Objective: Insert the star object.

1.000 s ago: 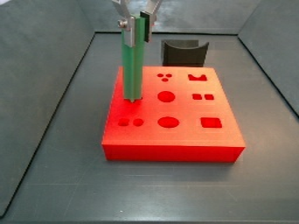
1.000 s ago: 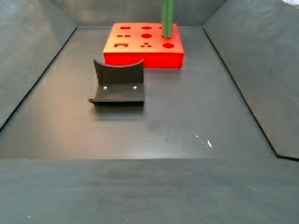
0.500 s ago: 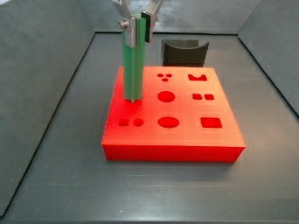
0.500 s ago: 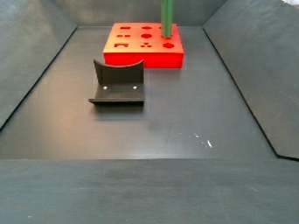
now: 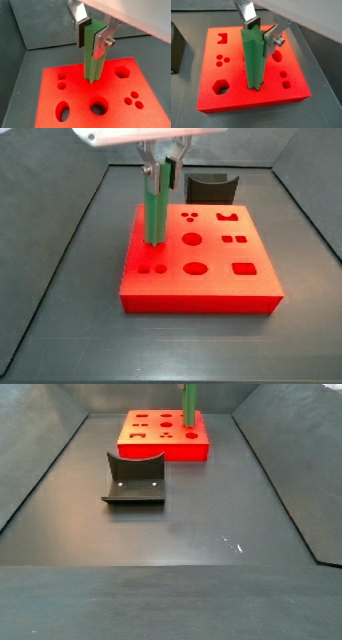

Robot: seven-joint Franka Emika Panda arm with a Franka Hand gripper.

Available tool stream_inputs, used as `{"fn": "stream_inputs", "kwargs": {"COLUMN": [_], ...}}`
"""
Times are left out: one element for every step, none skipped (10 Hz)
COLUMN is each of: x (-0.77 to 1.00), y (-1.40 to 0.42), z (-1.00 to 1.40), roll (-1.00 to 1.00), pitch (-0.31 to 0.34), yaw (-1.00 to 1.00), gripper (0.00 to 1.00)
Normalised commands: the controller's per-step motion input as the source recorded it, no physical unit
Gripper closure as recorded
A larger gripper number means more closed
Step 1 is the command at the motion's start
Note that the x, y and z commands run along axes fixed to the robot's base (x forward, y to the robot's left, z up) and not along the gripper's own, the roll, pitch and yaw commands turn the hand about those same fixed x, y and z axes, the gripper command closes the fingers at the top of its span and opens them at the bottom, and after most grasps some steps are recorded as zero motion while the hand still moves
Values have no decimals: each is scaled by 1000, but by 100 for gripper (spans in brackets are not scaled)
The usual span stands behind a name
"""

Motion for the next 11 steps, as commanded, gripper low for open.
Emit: {"fn": "stream_inputs", "kwargs": {"x": [-229,-143,-151,-200,-209,-6,0,71,140,14,0], "y": [-80,-174,-217,-194,-280,-369,-400,-334,-17,0,0], "z": [-711,-689,-697,-706,-634,-674,-1000,-1000,-1000,-54,0], "roll": [226,284,304,286,339,320,173,51,0,0,0], "pitch": [-134,-114,-120,-146,-140,-141,-67,-26,-117,0,0], "yaw": [-69,-97,-86,-31,-49,-69,-23,0,-17,0,0], "gripper": [100,100,100,100,100,100,100,100,100,100,100]}}
